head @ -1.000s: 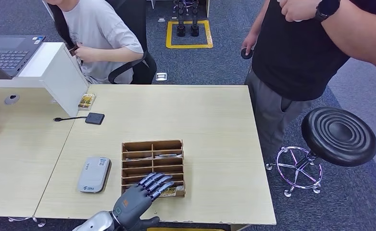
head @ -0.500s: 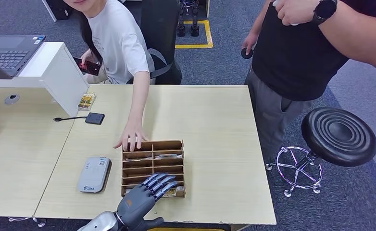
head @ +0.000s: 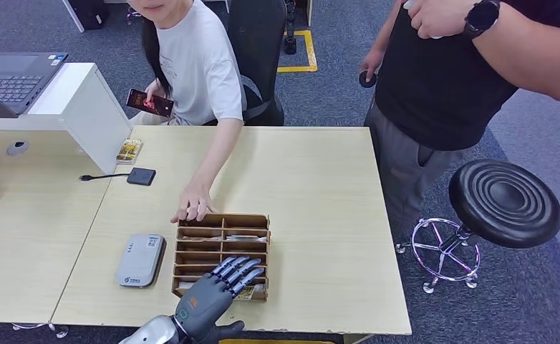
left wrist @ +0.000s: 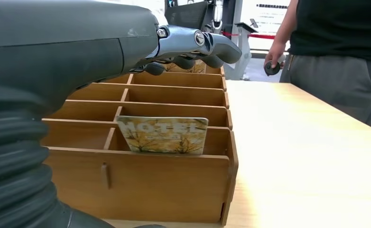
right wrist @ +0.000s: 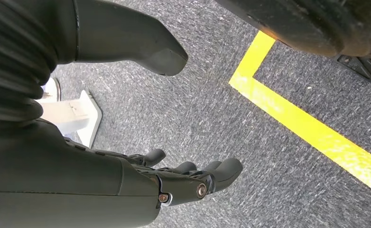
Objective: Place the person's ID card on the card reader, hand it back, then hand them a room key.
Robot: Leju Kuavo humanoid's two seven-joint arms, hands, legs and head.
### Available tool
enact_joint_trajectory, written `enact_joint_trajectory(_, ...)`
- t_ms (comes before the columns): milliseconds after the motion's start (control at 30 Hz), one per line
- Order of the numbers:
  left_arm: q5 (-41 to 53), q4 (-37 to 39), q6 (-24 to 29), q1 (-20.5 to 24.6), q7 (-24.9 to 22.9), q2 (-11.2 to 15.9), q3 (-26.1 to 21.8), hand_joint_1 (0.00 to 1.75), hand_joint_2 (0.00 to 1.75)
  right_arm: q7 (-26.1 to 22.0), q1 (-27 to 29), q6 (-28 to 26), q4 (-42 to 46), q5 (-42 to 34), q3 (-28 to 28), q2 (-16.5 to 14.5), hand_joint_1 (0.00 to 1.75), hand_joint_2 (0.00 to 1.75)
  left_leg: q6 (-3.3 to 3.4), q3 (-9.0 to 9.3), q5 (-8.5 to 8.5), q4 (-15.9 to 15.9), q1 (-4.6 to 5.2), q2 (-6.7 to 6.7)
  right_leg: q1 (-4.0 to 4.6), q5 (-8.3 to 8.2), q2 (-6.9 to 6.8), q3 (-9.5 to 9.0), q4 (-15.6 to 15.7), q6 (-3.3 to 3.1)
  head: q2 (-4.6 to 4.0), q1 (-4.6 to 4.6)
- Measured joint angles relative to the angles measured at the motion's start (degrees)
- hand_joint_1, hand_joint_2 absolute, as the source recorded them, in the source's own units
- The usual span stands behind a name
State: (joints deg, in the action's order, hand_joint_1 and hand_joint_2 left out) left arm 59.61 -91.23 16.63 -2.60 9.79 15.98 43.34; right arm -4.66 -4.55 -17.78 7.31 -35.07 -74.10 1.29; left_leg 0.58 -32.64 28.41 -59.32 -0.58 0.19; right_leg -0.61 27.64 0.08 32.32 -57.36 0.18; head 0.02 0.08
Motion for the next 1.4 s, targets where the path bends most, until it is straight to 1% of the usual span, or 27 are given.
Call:
enact_joint_trajectory(233, 0.1, 0.4, 0.3, 0.0, -0.1, -0.2, 0.0, 0.0, 1.75, 0.0, 0.0, 0.0, 0.0, -0.1, -0.1, 0.0, 0.0, 1.75, 0.0, 0.0, 0.0, 0.0, 0.0, 0.0, 0.0, 0.0, 0.0, 0.0, 0.0, 0.0, 0.0, 0.01)
enact_joint_trajectory(533, 0.1, 0.6, 2.1, -0.1, -0.4, -0.8, 0.0, 0.0, 1.75, 0.0, 0.0, -0.2, 0.0, -0.1, -0.1, 0.0, 0.0, 1.75, 0.0, 0.0, 0.0, 0.0, 0.0, 0.0, 0.0, 0.0, 0.0, 0.0, 0.0, 0.0, -0.01, 0.01)
enact_joint_trajectory(767, 2.3, 0.6, 4.6, -0.3, -1.9, -1.3, 0.0, 0.0, 1.75, 0.0, 0.0, -0.4, 0.0, -0.3, -0.2, 0.0, 0.0, 1.75, 0.0, 0.0, 0.0, 0.0, 0.0, 0.0, 0.0, 0.0, 0.0, 0.0, 0.0, 0.0, 0.0, 0.01)
enact_joint_trajectory(1400, 2.5, 1.0, 4.8, -0.3, -1.9, -1.3, 0.0, 0.0, 1.75, 0.0, 0.0, -0.4, 0.0, -0.4, -0.2, 0.0, 0.0, 1.75, 0.0, 0.0, 0.0, 0.0, 0.0, 0.0, 0.0, 0.0, 0.0, 0.0, 0.0, 0.0, -0.01, 0.01)
